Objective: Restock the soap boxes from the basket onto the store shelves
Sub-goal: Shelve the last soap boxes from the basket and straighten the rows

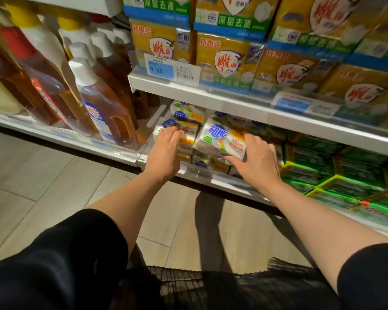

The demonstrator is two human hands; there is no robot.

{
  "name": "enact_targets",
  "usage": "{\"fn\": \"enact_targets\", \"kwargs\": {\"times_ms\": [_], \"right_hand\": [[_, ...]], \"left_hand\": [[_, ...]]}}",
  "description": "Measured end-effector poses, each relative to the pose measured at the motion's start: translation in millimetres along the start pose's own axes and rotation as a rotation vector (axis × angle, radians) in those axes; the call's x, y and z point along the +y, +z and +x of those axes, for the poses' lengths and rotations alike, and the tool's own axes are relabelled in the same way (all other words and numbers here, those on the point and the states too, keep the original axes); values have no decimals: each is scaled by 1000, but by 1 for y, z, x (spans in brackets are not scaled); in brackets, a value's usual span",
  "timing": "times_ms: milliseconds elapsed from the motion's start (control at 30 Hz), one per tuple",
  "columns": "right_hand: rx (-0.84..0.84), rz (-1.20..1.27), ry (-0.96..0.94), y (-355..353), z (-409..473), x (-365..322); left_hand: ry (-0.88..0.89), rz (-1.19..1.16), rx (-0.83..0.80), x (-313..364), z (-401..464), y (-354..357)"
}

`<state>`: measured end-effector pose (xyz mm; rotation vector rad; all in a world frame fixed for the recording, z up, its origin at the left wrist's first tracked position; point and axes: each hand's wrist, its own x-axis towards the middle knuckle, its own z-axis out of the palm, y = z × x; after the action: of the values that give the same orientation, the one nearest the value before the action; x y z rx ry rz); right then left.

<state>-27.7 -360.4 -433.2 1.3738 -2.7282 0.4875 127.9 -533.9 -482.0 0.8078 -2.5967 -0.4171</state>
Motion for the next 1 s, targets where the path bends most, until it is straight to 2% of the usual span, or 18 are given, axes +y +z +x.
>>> {"fn": "enact_targets", "kwargs": {"times_ms": [167, 400, 533, 633, 733, 833, 1000], "right_hand": [[-114, -129, -34, 4, 7, 2], [-123, -179, 54, 19, 16, -12], [-108, -119, 67, 23, 16, -9], [-116, -184, 3, 25, 9, -7], [73, -166, -53, 30, -20, 4], [303, -167, 5, 31, -57, 34], [320, -228, 220, 19, -78, 71]], "left_hand": [[-17, 35, -12, -1, -4, 0], [-74, -8, -6, 3, -7, 3], [-90, -9, -12, 7, -6, 5], [-72, 32, -22, 6, -7, 9], [-33, 120, 13, 8, -15, 16], [34, 143, 51, 24, -32, 31], [194, 137, 12, 51, -36, 46]]}}
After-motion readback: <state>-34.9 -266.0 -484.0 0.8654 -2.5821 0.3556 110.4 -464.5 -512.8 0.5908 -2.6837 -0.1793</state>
